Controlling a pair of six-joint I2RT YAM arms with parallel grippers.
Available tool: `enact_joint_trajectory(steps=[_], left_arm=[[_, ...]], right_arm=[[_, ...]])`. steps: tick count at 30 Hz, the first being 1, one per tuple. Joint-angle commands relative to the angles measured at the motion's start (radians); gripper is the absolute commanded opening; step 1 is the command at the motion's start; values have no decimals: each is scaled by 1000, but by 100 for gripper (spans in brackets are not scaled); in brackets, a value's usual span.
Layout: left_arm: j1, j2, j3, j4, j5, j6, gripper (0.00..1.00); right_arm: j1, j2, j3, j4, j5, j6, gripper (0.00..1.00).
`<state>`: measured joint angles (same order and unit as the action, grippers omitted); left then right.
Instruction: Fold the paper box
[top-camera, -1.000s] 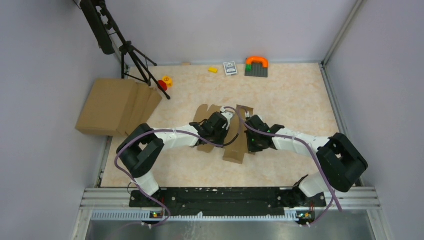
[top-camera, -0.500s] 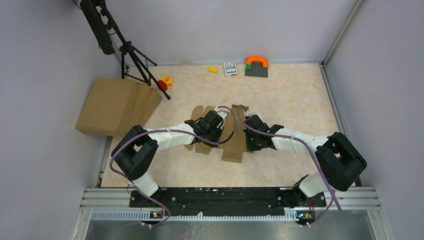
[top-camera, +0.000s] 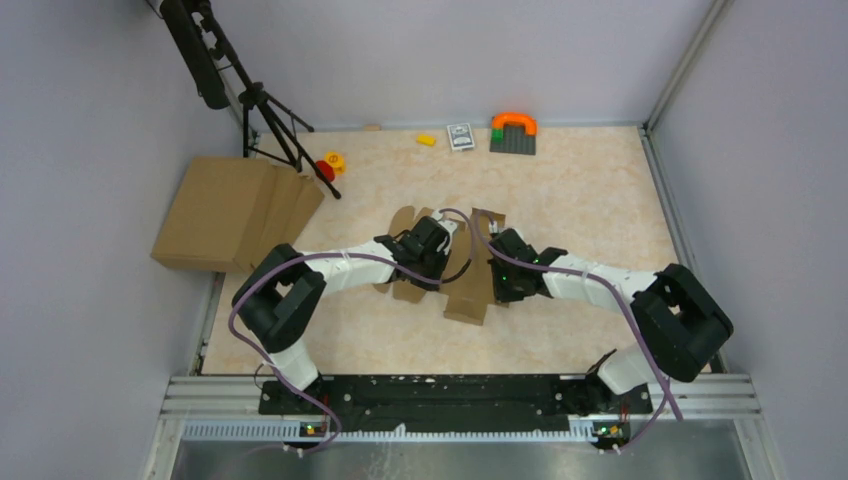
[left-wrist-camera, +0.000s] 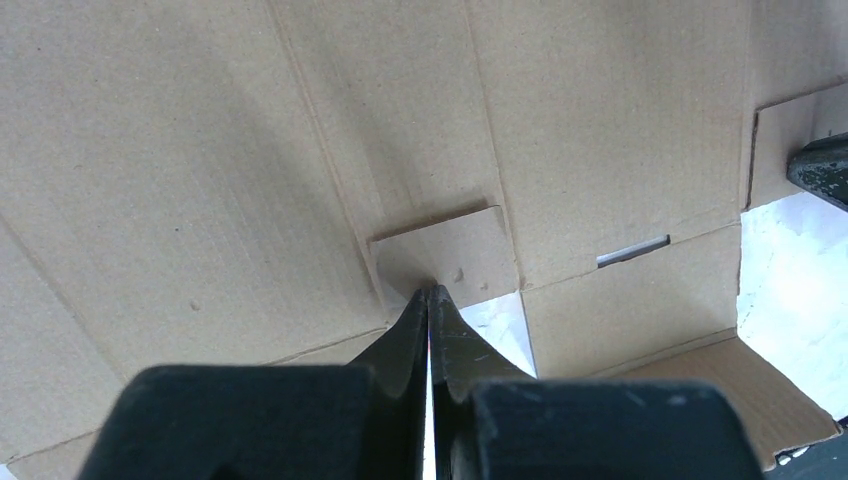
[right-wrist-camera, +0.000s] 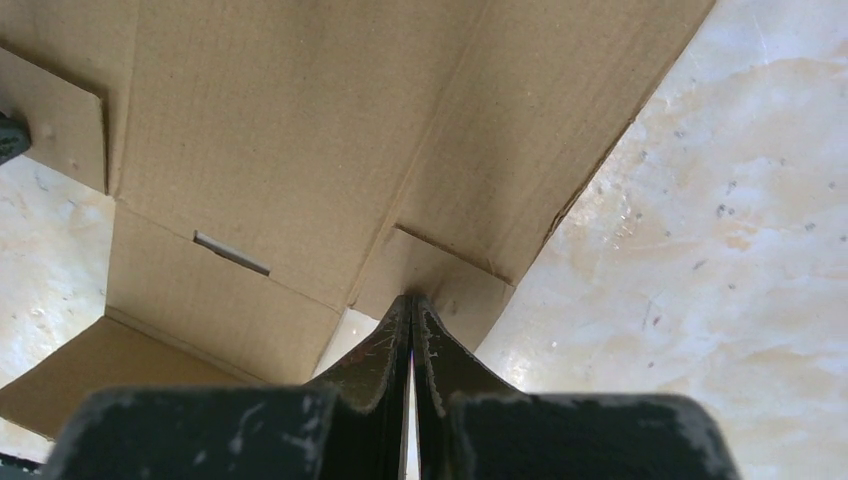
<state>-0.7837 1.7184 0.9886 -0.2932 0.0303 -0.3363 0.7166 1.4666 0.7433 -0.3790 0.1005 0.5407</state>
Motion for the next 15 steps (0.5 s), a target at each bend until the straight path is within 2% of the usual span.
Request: enact_joint_trajectory(steps=[1,9,15], left_arm=[[-6,43,-8,-6,10,24,0],[-6,65,1,-12,17,26,0],[-6,55,-1,-12,18,26,0]], right_arm=[[-5,-25,38,-131,38,-25,0],[-16,-72,52,-179,75,-27,0],[-15,-47,8,-137,66,-22,0]])
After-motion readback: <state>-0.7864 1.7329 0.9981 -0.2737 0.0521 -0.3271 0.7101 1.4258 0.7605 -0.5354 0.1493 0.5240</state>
